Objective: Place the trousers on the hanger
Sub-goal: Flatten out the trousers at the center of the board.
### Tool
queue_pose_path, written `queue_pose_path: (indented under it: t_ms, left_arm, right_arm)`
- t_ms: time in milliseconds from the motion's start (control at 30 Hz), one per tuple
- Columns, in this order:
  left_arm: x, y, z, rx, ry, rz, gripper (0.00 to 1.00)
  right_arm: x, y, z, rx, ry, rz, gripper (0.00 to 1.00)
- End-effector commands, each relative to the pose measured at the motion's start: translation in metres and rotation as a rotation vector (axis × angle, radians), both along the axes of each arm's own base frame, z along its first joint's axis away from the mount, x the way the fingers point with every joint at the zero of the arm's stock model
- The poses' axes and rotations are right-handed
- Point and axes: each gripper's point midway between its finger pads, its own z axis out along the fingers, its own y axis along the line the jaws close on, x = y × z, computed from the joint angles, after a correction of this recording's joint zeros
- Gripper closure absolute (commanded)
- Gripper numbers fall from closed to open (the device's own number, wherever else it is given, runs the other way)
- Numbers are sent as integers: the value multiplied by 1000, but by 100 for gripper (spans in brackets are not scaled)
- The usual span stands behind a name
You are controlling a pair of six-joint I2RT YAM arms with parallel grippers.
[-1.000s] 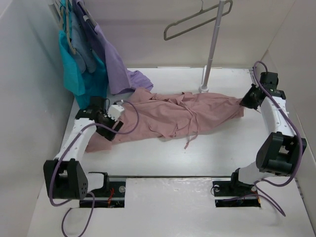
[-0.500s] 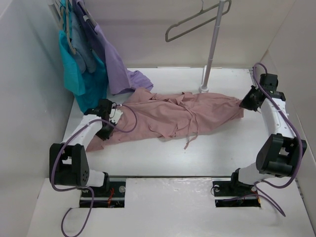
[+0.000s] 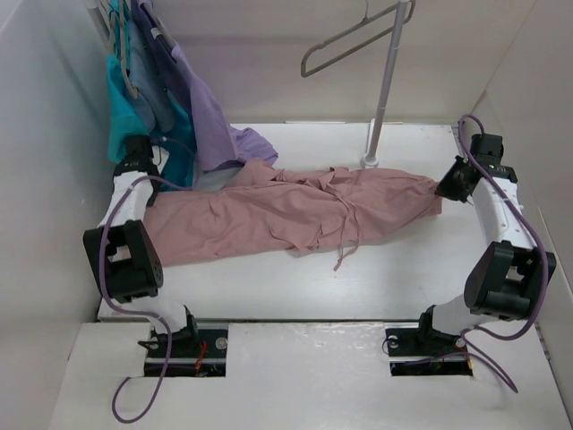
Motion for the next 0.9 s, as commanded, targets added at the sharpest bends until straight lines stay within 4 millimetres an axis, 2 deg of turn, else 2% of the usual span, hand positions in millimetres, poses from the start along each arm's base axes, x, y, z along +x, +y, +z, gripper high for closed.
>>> queue_pose_path:
  t_ms: [0,33,67,100,133,167,200,267,333,367,400,433,467,567,633,733,867]
  left_arm:
    - [48,48,54,179,-196,93,44]
    - [51,49,56,177,-188,93,31]
    - [48,45,51,151,-159,87,28]
    - [48,42,55,133,-161,72,25]
    - [40,41,53,108,-156,76,19]
    - [31,35,50,87,-136,63,7]
    - [20,32,57,62,-156,61,5]
    - [-17,27,33,2,-48,64,4]
    - [-48,22,20,-87,-7,88,4]
    - [-70,17,-3,-137,61,113,4]
    - [-87,13,-18,-182,113,143,4]
    - [-100,15,-27,-242,103,206,4]
    - [-113,13,-45,-276,124,244,5]
    - [-124,17,-70,-335,99,338,6]
    - [-113,23,-82,-333,61,354,8]
    - [-103,18,-88,-388,53,355,8]
    - [-109,15,-103,-404,109,376,9]
  right_arm:
    - [10,3,-1,-14,-26,26,100]
    - [10,3,-1,-14,-26,26,100]
    - [10,5,-1,-2,-29,24,100]
    - [8,5,-5,1,-19,24,100]
    - [7,6,-4,-1,-27,24,100]
    - [7,6,-4,5,-29,16,100]
    - [4,10,-9,9,-15,25,100]
    - [3,12,-9,16,-23,32,100]
    - [2,16,-13,18,-13,41,100]
    - [-1,17,-17,20,-4,41,100]
    - [2,16,-19,20,-4,41,100]
    - [2,18,-18,30,-6,48,100]
    - [2,19,-18,37,-7,39,100]
    - [5,19,-20,43,-7,31,100]
    - [5,19,-20,49,-8,23,100]
    - [2,16,-24,37,4,11,100]
    - [-2,13,-34,29,34,-13,100]
